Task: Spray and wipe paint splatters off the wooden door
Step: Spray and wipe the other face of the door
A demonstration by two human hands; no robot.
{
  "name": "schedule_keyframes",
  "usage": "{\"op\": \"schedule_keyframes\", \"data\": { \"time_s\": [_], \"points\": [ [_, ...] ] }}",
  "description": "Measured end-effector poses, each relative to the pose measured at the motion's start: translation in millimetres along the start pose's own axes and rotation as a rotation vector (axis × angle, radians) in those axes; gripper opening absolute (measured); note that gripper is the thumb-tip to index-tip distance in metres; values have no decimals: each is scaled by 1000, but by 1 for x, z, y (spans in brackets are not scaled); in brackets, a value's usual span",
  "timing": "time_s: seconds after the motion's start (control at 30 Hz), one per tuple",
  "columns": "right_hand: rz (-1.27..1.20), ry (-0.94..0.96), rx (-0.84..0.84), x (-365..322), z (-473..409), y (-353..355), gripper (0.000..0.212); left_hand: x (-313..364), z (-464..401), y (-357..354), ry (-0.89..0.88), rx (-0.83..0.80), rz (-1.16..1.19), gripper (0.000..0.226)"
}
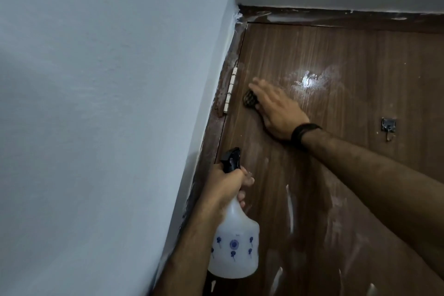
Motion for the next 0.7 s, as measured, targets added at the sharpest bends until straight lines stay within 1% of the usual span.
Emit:
{"op": "schedule_keyframes", "data": {
  "time_s": [0.07, 0.2, 0.3, 0.4, 0.5, 0.6, 0.63, 0.7],
  "points": [
    [20, -67, 45, 10, -9, 5, 52, -11, 1, 2, 8, -1, 0, 14],
    [54, -56, 55, 6, -4, 1, 51, -33, 5, 1, 43, -14, -19, 16],
    [62, -5, 22, -4, 13, -4, 52, -44, 8, -3, 73, -47, -80, 15],
    [60, 77, -43, -26, 51, -19, 53, -46, 10, -7, 84, -83, -109, 16],
    [46, 173, -154, -43, 94, -35, 54, -45, 12, -6, 65, -75, -65, 18],
    [2, 206, -219, -43, 102, -37, 54, -47, 13, -6, 66, -53, -28, 18],
    [-4, 200, -219, -41, 99, -34, 53, -47, 14, -7, 69, -57, -33, 18],
    [-9, 155, -163, -33, 85, -25, 52, -49, 15, -11, 74, -83, -57, 18]
  ]
}}
Point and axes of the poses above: each hand's wrist, its own z-axis away from the middle knuckle, its own y-axis out of the back of the hand, x = y × z, the point moved 9 cm from there along -z, towards the middle knuckle, and after that the axes turned 11 degrees about -z, right-handed, at the moved point
